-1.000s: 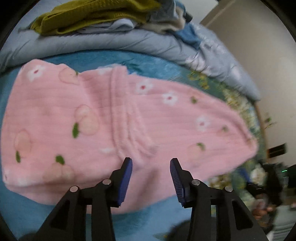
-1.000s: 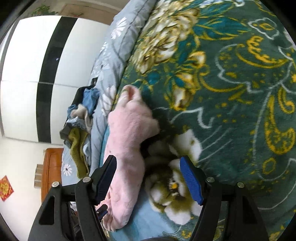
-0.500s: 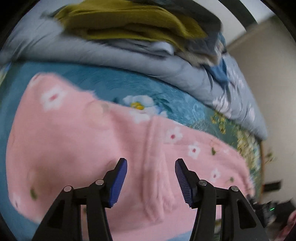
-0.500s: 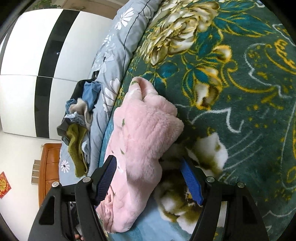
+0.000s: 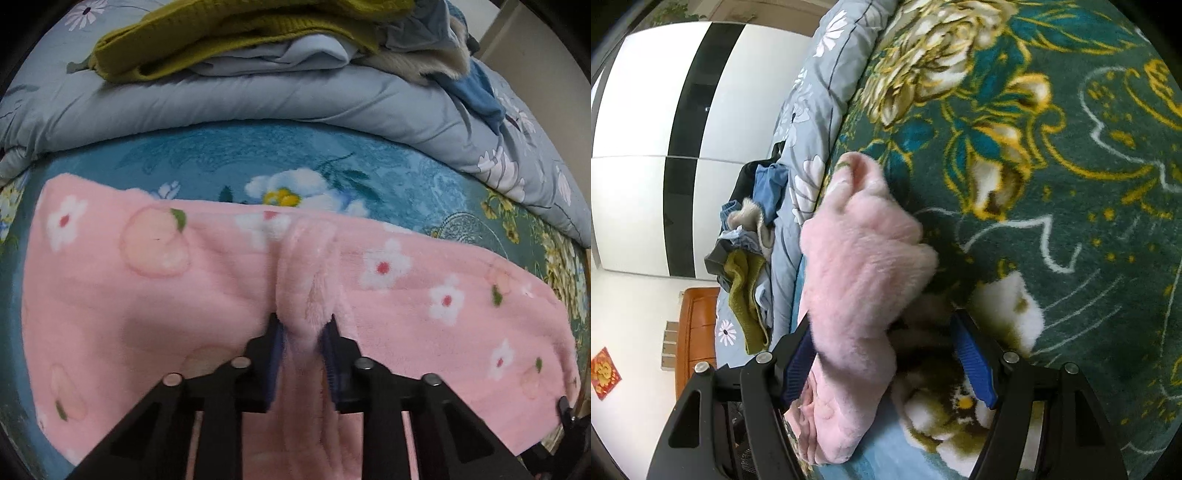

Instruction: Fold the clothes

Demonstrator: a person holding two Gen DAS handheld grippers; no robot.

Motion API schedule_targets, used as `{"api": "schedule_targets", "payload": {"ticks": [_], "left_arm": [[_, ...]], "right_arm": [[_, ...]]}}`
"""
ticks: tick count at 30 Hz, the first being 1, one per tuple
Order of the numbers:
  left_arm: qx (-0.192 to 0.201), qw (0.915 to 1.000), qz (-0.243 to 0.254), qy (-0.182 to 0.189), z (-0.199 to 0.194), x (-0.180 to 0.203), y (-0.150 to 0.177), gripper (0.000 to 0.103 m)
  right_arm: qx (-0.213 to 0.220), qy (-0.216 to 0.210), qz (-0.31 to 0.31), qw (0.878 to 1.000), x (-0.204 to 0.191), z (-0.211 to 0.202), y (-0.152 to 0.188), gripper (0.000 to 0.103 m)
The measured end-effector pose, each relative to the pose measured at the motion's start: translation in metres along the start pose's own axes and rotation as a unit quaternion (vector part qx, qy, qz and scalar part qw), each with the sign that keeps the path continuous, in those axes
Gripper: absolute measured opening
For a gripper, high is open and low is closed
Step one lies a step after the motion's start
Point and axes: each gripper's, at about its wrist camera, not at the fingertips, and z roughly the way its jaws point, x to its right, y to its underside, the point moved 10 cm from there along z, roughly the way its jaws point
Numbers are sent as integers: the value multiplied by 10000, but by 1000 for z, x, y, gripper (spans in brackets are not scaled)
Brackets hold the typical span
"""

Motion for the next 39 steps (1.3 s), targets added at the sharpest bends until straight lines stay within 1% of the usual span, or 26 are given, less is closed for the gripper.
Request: {"api": "schedule_targets", "payload": {"ticks": [1, 4, 6, 7, 8, 9, 10, 11, 13, 14, 16, 19, 22, 24, 25, 26, 27, 28, 29, 30, 31, 33, 34, 35, 36, 39], "left_arm": [[-2, 10000, -47, 67, -1, -1, 0, 17], [38, 9974, -476, 547, -10, -5, -2, 14], [66, 9946, -493, 911, -20, 4, -3, 14], [53, 9945, -385, 972, -21, 10, -5, 14], [33, 9961, -186, 859, -21, 15, -5, 14], [-21, 9974, -116, 705, -17, 16, -6, 14], [-98, 9974, -146, 695, -11, 19, -6, 15], [-211, 9962, -272, 796, -7, 20, -6, 18], [-258, 9943, -422, 940, -9, 19, -6, 24], [-264, 9928, -491, 1059, -11, 19, -6, 30], [-245, 9901, -545, 1270, -20, 20, -4, 40], [-33, 9866, -741, 1451, -40, 12, -2, 44], [24, 9878, -784, 1347, -57, -6, 10, 46], [8, 9943, -454, 968, -61, -14, 22, 46], [1, 9962, -296, 814, -61, -17, 28, 46], [-28, 9970, -207, 741, -58, -18, 33, 46], [-60, 9976, -125, 675, -55, -19, 38, 46], [-170, 9976, -75, 664, -50, -20, 45, 46], [-366, 9977, 13, 566, -38, -21, 53, 46], [-451, 9980, 79, 446, -31, -22, 57, 46], [-490, 9981, 134, 361, -29, -23, 60, 46], [-364, 9979, 102, 526, -41, -18, 61, 46], [-291, 9969, 70, 725, -50, -14, 60, 46], [-145, 9953, 79, 951, -66, -12, 59, 46], [-19, 9946, 132, 1034, -78, -12, 57, 46], [423, 9929, 212, 1096, -117, -32, 46, 46]], "right_arm": [[11, -17, 39, 10000, 3, -1, 0, 72], [8, -59, 136, 9999, 11, -4, -1, 72], [4, -105, 168, 9998, 14, -6, -2, 72], [6, -138, 163, 9998, 14, -7, -2, 72], [10, -172, 154, 9997, 13, -8, -2, 72], [16, -221, 134, 9997, 11, -9, -2, 72], [20, -254, 117, 9996, 10, -10, -3, 72], [33, -281, 101, 9995, 8, -10, -4, 72], [44, -300, 47, 9995, 2, -9, -7, 72], [49, -308, 18, 9995, -1, -9, -8, 72], [63, -269, -25, 9996, -3, -7, -11, 72], [86, -218, 43, 9997, -4, -2, -18, 72], [109, -130, 250, 9995, -3, 6, -21, 72], [184, -164, 503, 9984, -3, 9, -23, 72], [233, -193, 620, 9976, -4, 10, -23, 68], [264, -197, 672, 9972, -5, 10, -24, 63], [291, -195, 705, 9969, -7, 10, -24, 48], [313, -140, 709, 9969, -10, 10, -25, 41], [333, -87, 656, 9972, -15, 8, -25, 39], [354, -41, 589, 9976, -21, 7, -26, 32], [374, 5, 522, 9979, -28, 6, -27, 30], [371, 121, 276, 9989, -45, 2, -27, 27], [369, 192, 129, 9991, -54, 0, -27, 26], [365, 255, -56, 9990, -66, -2, -27, 26], [368, 300, -209, 9987, -76, -4, -26, 25], [449, 375, -673, 9960, -111, -8, -21, 25]]}}
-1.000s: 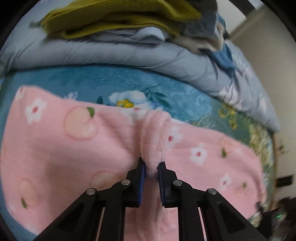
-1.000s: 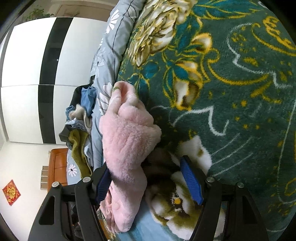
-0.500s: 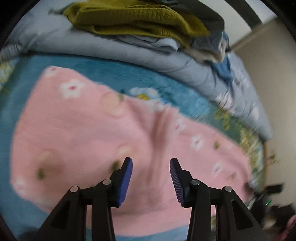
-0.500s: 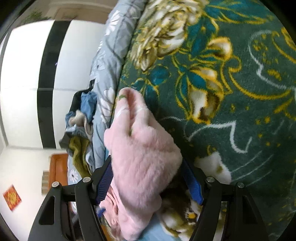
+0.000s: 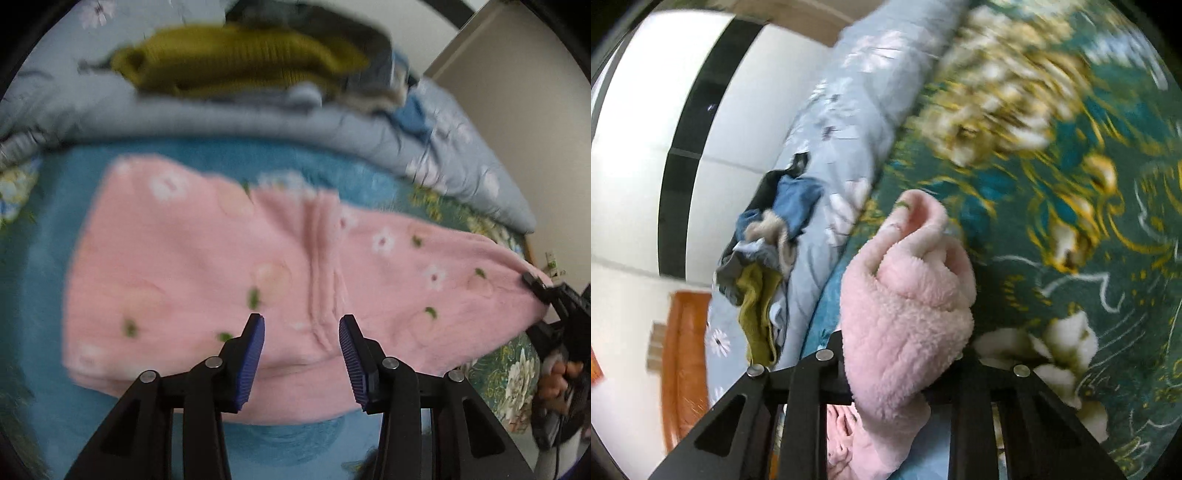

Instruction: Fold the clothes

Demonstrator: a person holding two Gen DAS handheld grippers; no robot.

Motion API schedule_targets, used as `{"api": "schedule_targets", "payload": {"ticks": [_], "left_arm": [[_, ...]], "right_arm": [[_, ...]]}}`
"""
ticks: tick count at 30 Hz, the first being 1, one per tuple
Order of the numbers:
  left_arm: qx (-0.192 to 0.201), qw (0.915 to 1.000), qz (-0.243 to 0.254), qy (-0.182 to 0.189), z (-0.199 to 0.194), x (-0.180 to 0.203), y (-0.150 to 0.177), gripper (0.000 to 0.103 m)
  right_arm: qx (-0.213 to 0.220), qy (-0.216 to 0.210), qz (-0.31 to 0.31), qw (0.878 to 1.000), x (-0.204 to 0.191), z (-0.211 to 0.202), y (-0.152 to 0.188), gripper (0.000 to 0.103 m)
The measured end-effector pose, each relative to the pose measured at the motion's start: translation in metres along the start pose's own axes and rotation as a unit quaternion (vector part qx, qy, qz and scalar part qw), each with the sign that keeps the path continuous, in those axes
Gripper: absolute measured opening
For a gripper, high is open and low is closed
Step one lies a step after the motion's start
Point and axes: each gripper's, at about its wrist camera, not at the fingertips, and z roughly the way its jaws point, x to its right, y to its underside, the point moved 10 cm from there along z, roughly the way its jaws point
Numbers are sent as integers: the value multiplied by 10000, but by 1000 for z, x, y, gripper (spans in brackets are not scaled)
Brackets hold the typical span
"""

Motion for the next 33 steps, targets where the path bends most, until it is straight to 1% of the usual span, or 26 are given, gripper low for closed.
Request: {"api": "schedule_targets", "payload": {"ticks": [1, 4, 5, 7, 8, 11, 14, 18, 19, 21, 24, 29, 33], "left_arm": [[156, 9999, 23, 13, -15, -6, -5, 46], [637, 9978, -176, -82, -58, -40, -16, 53], [775, 9965, -282, -95, -70, -54, -19, 54], [1018, 9935, -505, -107, -92, -81, -21, 55], [1137, 9911, -685, -83, -102, -98, -21, 56], [1299, 9852, -1115, -27, -116, -138, -19, 58], [1395, 9797, -1437, -3, -122, -170, -14, 58], [1475, 9723, -1812, 2, -128, -208, -2, 58], [1494, 9702, -1907, -1, -130, -218, 1, 58], [1492, 9649, -2163, -9, -132, -239, 10, 58], [1487, 9581, -2448, -7, -132, -264, 22, 58], [1362, 9518, -2749, 14, -124, -291, 36, 59], [1306, 9496, -2849, 75, -117, -297, 40, 59]], "right_arm": [[41, -16, -151, 9999, -14, -2, 2, 25], [102, -123, -695, 9975, -69, -3, 13, 24], [93, -171, -853, 9962, -90, 2, 19, 24], [46, -238, -1132, 9933, -120, 5, 30, 24], [12, -272, -1316, 9909, -139, 8, 38, 24], [-142, -408, -1837, 9820, -194, 21, 66, 24], [-277, -471, -2382, 9697, -248, 41, 100, 24], [-551, -438, -3081, 9487, -302, 77, 157, 24], [-625, -408, -3207, 9442, -308, 86, 169, 24], [-883, -299, -3509, 9317, -319, 115, 206, 24], [-1223, -59, -3857, 9144, -319, 152, 255, 24], [-1737, 493, -4444, 8774, -297, 201, 329, 24], [-2090, 739, -4567, 8615, -271, 218, 369, 24]]}}
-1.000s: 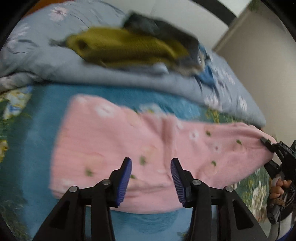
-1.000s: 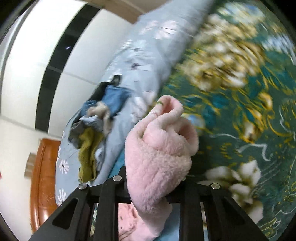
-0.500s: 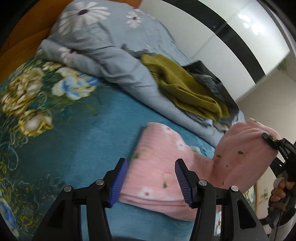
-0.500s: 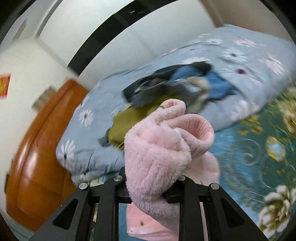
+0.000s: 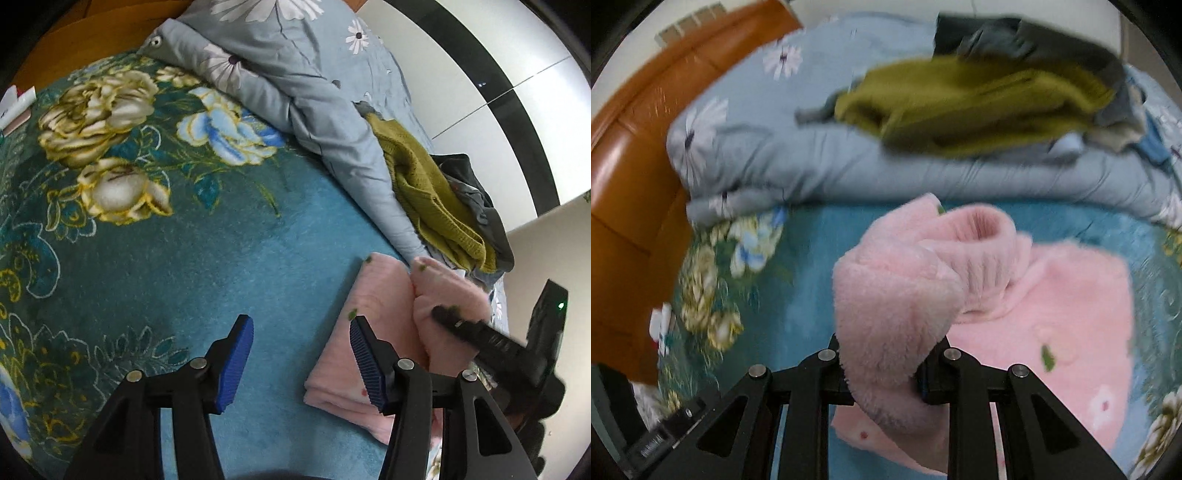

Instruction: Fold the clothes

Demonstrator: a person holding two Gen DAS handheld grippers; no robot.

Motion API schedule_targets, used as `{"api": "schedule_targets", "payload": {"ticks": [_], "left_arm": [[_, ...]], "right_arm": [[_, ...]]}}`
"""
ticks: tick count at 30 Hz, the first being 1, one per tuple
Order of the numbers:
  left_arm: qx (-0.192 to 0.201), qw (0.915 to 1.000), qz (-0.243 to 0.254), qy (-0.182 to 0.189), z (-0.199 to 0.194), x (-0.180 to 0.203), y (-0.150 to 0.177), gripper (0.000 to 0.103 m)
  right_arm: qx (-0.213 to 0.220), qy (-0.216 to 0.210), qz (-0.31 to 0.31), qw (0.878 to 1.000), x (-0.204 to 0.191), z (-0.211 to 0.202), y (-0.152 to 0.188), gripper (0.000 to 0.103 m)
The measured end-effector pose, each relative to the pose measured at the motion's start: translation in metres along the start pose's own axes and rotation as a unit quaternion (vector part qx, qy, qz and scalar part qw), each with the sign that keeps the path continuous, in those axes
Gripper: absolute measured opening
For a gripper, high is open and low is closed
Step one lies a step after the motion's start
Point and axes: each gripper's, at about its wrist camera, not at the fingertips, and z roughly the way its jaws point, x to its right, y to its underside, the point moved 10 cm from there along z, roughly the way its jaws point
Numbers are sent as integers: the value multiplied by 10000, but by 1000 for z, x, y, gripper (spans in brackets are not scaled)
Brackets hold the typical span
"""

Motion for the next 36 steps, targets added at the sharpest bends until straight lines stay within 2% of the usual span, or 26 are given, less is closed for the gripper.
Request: {"api": "schedule_targets", "payload": {"ticks": [8, 11, 12, 14, 16, 18, 21, 25, 29, 32, 36], "left_arm": [[-149, 9998, 114, 71, 8, 11, 7, 59], [-145, 9996, 231, 87, 6, 19, 9, 59], [-139, 9996, 247, 96, 5, 21, 9, 59], [-137, 9995, 263, 112, 4, 24, 10, 59], [-156, 9994, 275, 128, 5, 28, 11, 60], [-188, 9988, 410, 170, 8, 39, 11, 60], [-256, 9963, 764, 314, 16, 65, 12, 61], [-459, 9861, 1485, 594, 39, 114, 17, 65], [-870, 9637, 2452, 603, 86, 153, 31, 66], [-1161, 9552, 2668, 547, 116, 156, 36, 66], [-1516, 9505, 2661, 528, 143, 147, 34, 66]], "right_arm": [[-207, 148, -636, 9977, -25, 11, 38, 24], [-290, 231, -848, 9957, -29, 14, 48, 28], [-286, 176, -857, 9958, -30, 11, 49, 30], [-281, -23, -840, 9961, -32, 4, 53, 41], [-304, -405, -771, 9957, -35, -6, 58, 53], [-300, -798, -780, 9933, -37, -16, 64, 53], [-73, -827, -678, 9942, -14, -39, 67, 53], [84, -704, -84, 9975, 39, -60, 70, 54], [153, -597, 450, 9971, 90, -72, 75, 54], [207, -470, 606, 9968, 114, -78, 78, 54], [308, -453, 838, 9950, 137, -85, 86, 54]]}}
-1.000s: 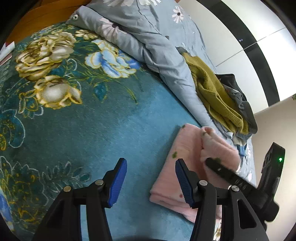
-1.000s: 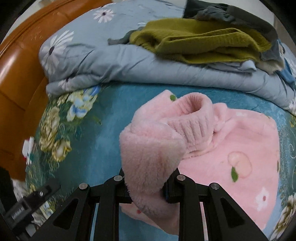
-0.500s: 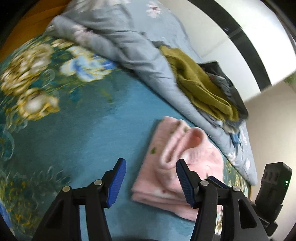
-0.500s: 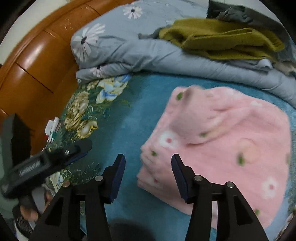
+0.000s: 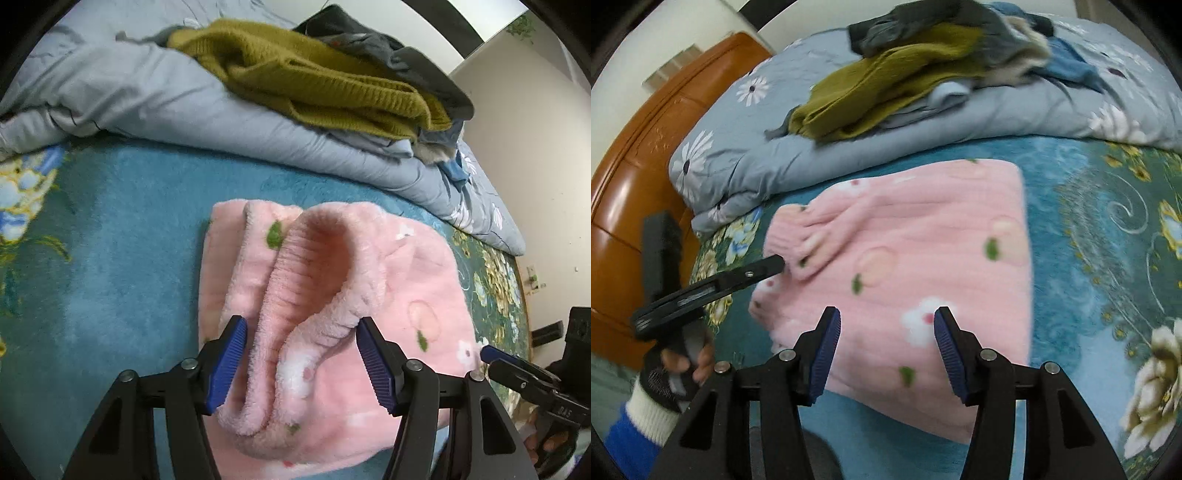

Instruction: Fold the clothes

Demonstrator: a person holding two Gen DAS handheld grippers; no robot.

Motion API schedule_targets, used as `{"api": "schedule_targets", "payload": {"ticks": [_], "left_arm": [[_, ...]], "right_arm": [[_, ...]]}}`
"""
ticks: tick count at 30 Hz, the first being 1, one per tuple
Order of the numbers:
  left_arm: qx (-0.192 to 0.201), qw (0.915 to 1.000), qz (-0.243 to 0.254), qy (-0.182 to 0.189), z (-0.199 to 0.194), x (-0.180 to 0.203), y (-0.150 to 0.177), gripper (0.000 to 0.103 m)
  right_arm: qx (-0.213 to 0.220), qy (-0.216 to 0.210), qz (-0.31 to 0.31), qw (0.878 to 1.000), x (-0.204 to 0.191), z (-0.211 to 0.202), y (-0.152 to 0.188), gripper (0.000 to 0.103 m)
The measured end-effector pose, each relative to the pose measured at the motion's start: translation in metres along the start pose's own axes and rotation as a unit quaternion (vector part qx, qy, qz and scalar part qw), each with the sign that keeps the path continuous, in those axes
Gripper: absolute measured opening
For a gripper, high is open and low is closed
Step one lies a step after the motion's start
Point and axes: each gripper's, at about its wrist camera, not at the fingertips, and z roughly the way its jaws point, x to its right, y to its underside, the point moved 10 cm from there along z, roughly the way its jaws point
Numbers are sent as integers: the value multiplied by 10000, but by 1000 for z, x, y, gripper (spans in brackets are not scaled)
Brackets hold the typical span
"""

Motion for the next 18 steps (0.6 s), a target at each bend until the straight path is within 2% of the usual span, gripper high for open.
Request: {"api": "schedule_targets", "payload": {"ticks": [3, 5, 8, 10, 11, 12, 16, 18], "left_arm": [[-8, 9997, -48, 245, -1, 0, -1, 63], [22, 9992, -36, 395, -5, 3, 1, 48], [20, 9988, 39, 495, -8, 11, 6, 37], [-105, 9980, -137, 605, -4, 12, 11, 33], [-120, 9979, -183, 618, -2, 13, 12, 19], [-69, 9977, -269, 617, -4, 11, 12, 16], [353, 9916, -903, 855, -30, -2, 4, 15], [418, 9905, -1101, 707, -38, -21, 7, 15]], "right_arm": [[-10, 34, 161, 9999, 15, 1, 3, 54], [1, 37, 316, 9995, 24, 3, 4, 54], [30, -8, 429, 9991, 28, 4, 3, 54], [34, -22, 428, 9991, 28, 4, 1, 54], [44, -28, 430, 9991, 28, 4, 1, 54], [45, -40, 435, 9990, 27, 5, 0, 54], [79, -79, 475, 9988, 27, 3, -3, 54], [126, -85, 467, 9988, 28, -1, -3, 54]]}}
